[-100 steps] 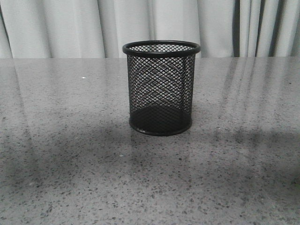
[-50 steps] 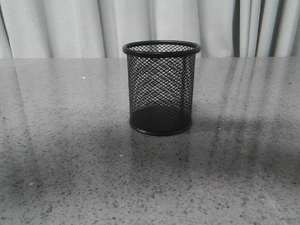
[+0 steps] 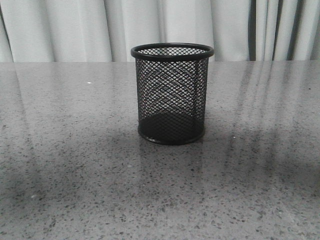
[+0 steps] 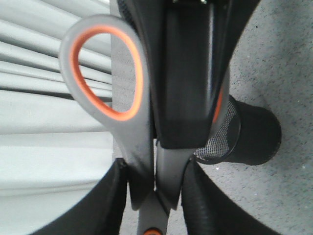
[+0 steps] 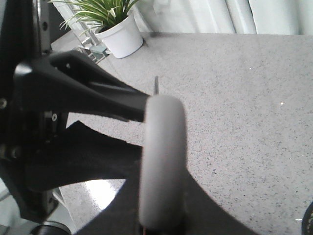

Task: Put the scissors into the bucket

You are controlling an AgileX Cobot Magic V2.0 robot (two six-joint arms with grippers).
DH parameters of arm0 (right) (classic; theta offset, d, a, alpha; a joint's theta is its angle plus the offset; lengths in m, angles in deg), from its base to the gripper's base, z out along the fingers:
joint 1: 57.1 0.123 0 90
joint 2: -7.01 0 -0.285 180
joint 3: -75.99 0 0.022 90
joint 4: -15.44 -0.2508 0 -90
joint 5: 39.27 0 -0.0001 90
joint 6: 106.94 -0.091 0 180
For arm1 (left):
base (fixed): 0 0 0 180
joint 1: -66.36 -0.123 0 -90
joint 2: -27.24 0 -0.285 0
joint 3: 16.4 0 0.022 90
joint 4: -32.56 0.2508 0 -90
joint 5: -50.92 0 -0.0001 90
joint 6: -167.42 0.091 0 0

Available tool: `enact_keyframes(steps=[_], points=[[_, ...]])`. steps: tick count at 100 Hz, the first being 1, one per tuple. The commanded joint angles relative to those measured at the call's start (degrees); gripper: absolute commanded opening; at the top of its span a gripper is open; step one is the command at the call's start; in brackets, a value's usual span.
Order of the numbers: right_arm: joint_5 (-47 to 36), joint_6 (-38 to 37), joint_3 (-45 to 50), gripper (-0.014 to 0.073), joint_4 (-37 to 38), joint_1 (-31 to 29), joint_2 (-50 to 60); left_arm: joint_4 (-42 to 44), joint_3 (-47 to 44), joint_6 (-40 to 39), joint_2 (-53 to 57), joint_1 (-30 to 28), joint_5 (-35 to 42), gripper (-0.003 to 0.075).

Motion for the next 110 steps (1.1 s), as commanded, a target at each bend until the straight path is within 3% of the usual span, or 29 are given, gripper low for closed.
enact_keyframes(steps=[1, 9, 17, 27, 44, 54, 83, 110], points=[[-0.27, 0.66, -1.89, -0.0069, 0.59, -3.55, 1.36, -6.32, 1.98, -3.25, 3.88, 0.99, 5.05, 0.0353], [7.87, 0.66, -3.48, -0.0066, 1.29, -8.10, 2.36, -6.32, 1.98, -9.03, 7.15, 0.99, 8.37, 0.0445], [16.96, 0.66, -7.13, -0.0064, 2.74, -12.48, 3.67, -6.60, 1.98, -11.46, 10.62, 0.99, 8.67, 0.0424], [29.61, 0.66, -13.83, -0.0063, 4.49, -17.29, 3.85, -6.74, 1.98, -15.65, 15.09, 0.99, 7.63, 0.0318], [53.35, 0.00, -25.57, -0.0063, 7.44, -21.79, -0.63, -6.74, 1.86, -18.64, 19.85, 0.99, 5.26, -0.0022], [62.60, -0.95, -28.87, -0.0063, 10.32, -21.81, -4.53, -6.62, 1.86, -18.64, 20.54, 0.99, 3.58, -0.0020], [60.85, -0.95, -29.11, -0.0063, 14.16, -21.81, -11.70, -6.75, 1.39, -19.12, 20.54, 0.99, -2.06, -0.0020], [53.75, -0.95, -29.27, -0.0062, 14.90, -21.81, -14.96, -8.04, 1.39, -20.19, 20.54, 0.99, -2.50, -0.0020]])
